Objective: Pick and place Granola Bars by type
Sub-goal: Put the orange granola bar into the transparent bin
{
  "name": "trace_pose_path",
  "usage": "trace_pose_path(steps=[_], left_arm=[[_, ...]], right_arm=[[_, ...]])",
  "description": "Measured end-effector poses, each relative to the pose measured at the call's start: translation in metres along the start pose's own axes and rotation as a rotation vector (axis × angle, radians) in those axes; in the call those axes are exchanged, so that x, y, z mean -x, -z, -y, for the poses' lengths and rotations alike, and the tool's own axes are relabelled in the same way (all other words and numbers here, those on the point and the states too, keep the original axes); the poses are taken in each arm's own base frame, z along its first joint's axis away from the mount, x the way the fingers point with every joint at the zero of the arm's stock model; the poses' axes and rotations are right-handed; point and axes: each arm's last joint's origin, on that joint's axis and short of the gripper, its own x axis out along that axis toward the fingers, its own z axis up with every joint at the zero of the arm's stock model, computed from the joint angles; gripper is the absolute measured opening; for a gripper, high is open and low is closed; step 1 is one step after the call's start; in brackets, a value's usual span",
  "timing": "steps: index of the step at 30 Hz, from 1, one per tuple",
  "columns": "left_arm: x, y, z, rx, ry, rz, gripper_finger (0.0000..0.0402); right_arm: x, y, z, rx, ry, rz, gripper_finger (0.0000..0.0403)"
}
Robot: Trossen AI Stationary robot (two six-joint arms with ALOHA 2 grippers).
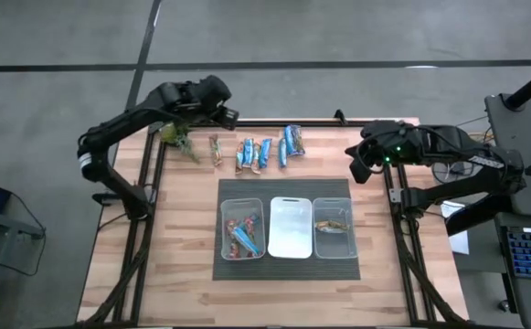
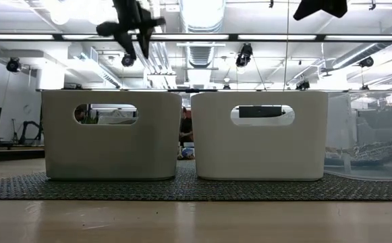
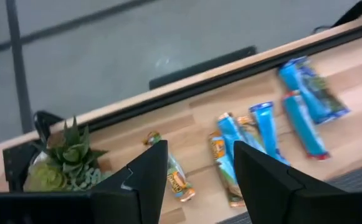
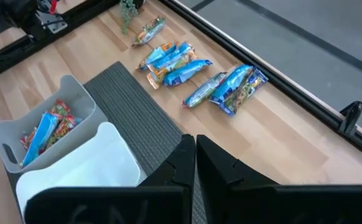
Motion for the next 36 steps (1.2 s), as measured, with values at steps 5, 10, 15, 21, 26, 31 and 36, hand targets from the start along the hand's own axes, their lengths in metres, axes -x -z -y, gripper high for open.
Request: trace_pose_path(steps=[5, 10, 15, 21, 26, 31, 36], left_arm=[[-0.031, -0.004, 0.007, 0.056, -0.041, -0.074, 0.0165], [-0.069, -0.005, 0.013, 0.165, -0.056, -0.196, 0.0165], [-0.1, -0.004, 0.015, 0.161, -0.095, -0.268, 0.0165], [-0.109, -0.005, 0.012, 0.154, -0.101, -0.291, 0.0165], [-0.103, -0.008, 0.006, 0.167, -0.094, -0.279, 0.0165], [-0.105, -0.01, -0.007, 0.198, -0.109, -0.284, 0.0165], [-0.118, -0.007, -0.02, 0.234, -0.095, -0.355, 0.0165]], right_arm=[[-0.003, 0.003, 0.001, -0.012, 0.007, -0.012, 0.0008], [-0.003, 0.003, 0.001, -0.012, 0.005, -0.012, 0.0008], [-0.003, 0.003, 0.001, -0.012, 0.005, -0.012, 0.0008], [-0.003, 0.003, 0.001, -0.012, 0.005, -0.014, 0.0008], [-0.003, 0.003, 0.001, -0.012, 0.004, -0.014, 0.0008], [-0.003, 0.003, 0.001, -0.014, 0.003, -0.015, 0.0008], [-0.003, 0.004, 0.0, -0.017, -0.018, -0.027, 0.0008]])
